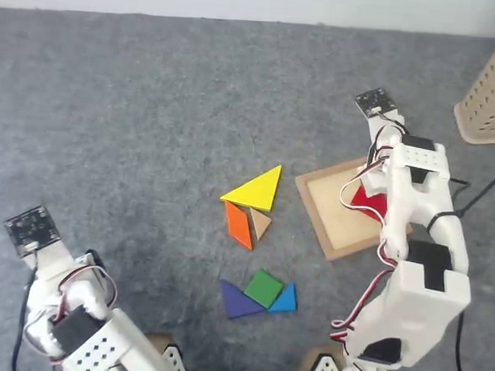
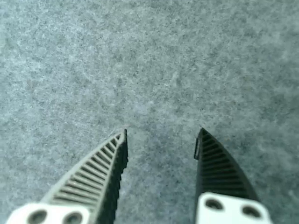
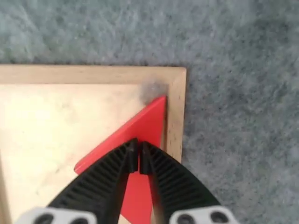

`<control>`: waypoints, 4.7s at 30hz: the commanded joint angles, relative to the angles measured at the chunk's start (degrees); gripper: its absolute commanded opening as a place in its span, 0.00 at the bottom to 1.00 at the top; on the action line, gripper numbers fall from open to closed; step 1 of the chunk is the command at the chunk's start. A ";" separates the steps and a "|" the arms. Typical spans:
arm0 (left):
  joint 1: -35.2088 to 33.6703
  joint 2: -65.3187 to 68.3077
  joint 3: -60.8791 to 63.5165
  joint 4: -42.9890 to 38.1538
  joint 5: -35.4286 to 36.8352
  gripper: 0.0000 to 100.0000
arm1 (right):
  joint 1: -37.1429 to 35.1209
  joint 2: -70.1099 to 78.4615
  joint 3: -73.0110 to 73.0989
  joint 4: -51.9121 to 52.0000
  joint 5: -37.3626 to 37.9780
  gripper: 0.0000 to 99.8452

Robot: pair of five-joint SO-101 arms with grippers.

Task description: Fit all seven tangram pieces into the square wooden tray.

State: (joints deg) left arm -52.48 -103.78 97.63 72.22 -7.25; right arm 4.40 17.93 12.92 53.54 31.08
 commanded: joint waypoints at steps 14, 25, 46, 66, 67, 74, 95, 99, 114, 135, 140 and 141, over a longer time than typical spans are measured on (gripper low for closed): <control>0.09 -0.62 -1.10 0.18 0.53 0.23 | -2.51 -11.65 -10.81 13.41 -9.49 0.05; 0.09 -0.62 -1.10 0.18 0.53 0.23 | -20.44 -15.87 10.20 7.16 -15.03 0.07; 0.09 -0.62 -1.10 0.18 0.53 0.23 | -21.49 -12.62 18.11 3.65 -16.88 0.01; 0.09 -0.62 -1.10 0.18 0.53 0.23 | -26.42 -27.21 18.90 4.44 -20.84 0.01; 0.09 -0.62 -1.10 0.18 0.53 0.23 | -25.54 -27.21 20.13 4.79 -20.92 0.01; 0.09 -0.62 -1.10 0.18 0.53 0.23 | -22.73 -27.12 29.45 -1.10 -20.40 0.01; 0.09 -0.62 -1.10 0.18 0.53 0.23 | -30.29 -21.76 14.68 5.49 -24.88 0.01; 0.09 -0.62 -1.10 0.18 0.53 0.23 | -30.99 -23.69 4.84 10.24 -25.05 0.02; 0.09 -0.62 -1.10 0.18 0.53 0.23 | -39.08 1.19 -16.35 12.09 -61.63 0.28; 0.09 -0.62 -1.10 0.18 0.53 0.23 | -39.16 12.70 -20.31 11.74 -61.80 0.25; 0.09 -0.62 -1.10 0.18 0.53 0.23 | -39.96 6.99 -22.68 14.20 -61.80 0.25; 0.09 -0.62 -1.10 0.18 0.53 0.23 | -40.57 5.93 -22.68 14.46 -61.80 0.25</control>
State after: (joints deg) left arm -52.48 -103.78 97.63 72.22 -7.25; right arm -34.55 28.84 -7.47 67.16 -30.11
